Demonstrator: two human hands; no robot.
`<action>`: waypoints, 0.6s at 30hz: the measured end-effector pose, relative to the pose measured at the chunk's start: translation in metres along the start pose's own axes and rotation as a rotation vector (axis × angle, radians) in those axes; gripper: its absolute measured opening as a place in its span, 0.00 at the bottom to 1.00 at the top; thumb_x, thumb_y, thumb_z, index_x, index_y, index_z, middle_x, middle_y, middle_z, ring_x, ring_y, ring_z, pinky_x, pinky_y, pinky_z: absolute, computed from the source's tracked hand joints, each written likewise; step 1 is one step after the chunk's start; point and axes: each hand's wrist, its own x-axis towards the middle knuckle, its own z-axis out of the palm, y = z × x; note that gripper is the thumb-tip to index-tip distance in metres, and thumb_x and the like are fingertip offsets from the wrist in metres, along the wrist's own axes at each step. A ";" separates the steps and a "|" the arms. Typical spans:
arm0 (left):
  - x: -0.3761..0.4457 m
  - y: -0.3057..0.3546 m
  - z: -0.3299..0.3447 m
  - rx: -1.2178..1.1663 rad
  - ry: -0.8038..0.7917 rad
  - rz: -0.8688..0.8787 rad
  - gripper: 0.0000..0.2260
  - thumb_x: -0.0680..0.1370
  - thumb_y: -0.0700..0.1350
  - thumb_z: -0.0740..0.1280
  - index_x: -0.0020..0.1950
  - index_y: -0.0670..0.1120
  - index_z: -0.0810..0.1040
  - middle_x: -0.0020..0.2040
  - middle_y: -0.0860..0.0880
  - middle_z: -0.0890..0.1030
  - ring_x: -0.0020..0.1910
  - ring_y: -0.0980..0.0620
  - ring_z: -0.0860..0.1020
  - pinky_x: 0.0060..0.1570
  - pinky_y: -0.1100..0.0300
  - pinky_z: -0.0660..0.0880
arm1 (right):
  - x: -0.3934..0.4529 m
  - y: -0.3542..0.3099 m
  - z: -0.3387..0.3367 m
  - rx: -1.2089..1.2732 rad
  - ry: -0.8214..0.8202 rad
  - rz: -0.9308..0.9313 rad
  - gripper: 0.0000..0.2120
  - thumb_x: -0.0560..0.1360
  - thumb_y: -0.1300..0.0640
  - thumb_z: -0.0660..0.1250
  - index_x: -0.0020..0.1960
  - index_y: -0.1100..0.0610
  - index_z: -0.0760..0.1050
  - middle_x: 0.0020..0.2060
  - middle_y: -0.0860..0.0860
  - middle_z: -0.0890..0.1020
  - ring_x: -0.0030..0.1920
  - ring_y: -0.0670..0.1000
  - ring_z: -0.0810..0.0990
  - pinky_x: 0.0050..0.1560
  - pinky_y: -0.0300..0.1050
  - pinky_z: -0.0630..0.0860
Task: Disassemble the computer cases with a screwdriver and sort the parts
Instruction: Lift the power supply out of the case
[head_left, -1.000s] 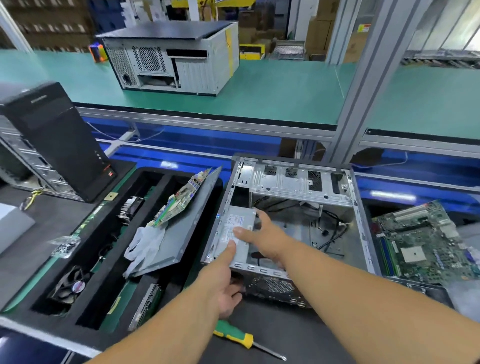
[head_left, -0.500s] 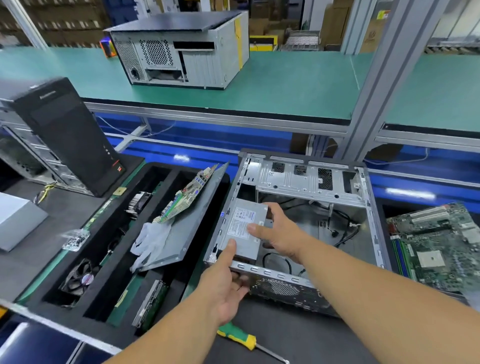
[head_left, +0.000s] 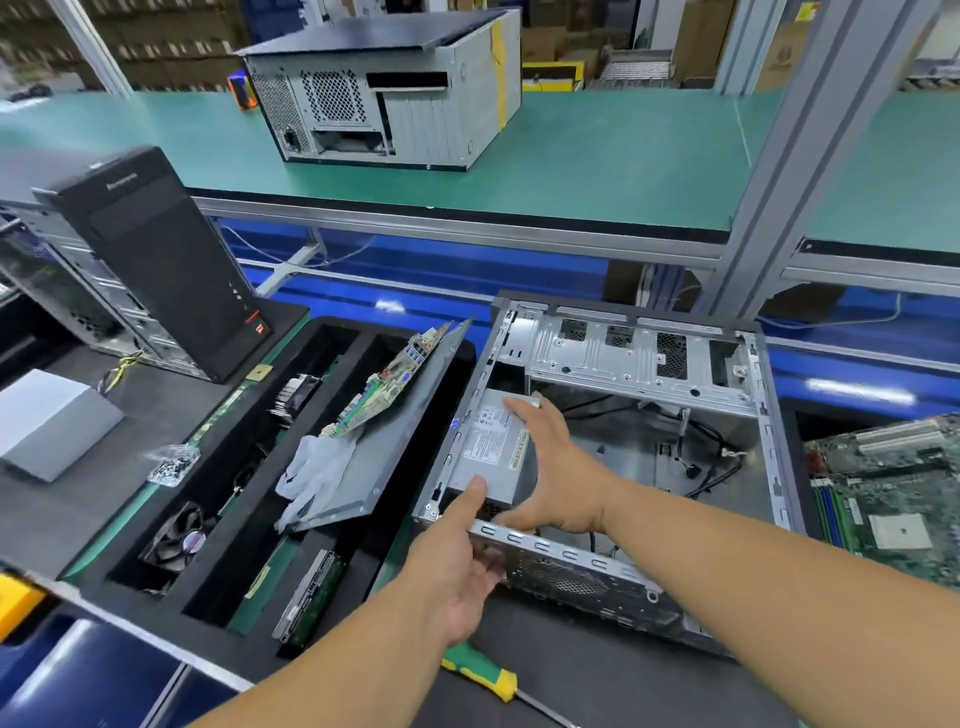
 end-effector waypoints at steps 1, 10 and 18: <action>0.001 -0.001 0.000 0.002 0.004 0.005 0.24 0.76 0.55 0.76 0.62 0.37 0.81 0.54 0.39 0.84 0.52 0.42 0.79 0.58 0.48 0.82 | 0.002 -0.001 0.001 -0.011 0.017 -0.007 0.65 0.56 0.37 0.82 0.78 0.29 0.41 0.79 0.40 0.41 0.74 0.56 0.66 0.62 0.48 0.76; 0.005 -0.005 -0.002 0.003 0.022 0.048 0.23 0.73 0.57 0.77 0.55 0.39 0.84 0.46 0.40 0.84 0.45 0.43 0.79 0.61 0.46 0.79 | -0.002 0.003 -0.003 -0.024 0.072 -0.050 0.62 0.57 0.43 0.83 0.79 0.37 0.46 0.68 0.41 0.54 0.56 0.52 0.75 0.51 0.40 0.73; 0.007 -0.006 -0.001 -0.054 0.019 0.060 0.30 0.67 0.58 0.80 0.61 0.39 0.84 0.55 0.39 0.86 0.50 0.42 0.81 0.54 0.49 0.81 | -0.003 0.007 -0.003 -0.079 0.079 -0.066 0.61 0.56 0.41 0.83 0.77 0.33 0.46 0.66 0.41 0.55 0.47 0.43 0.76 0.43 0.38 0.76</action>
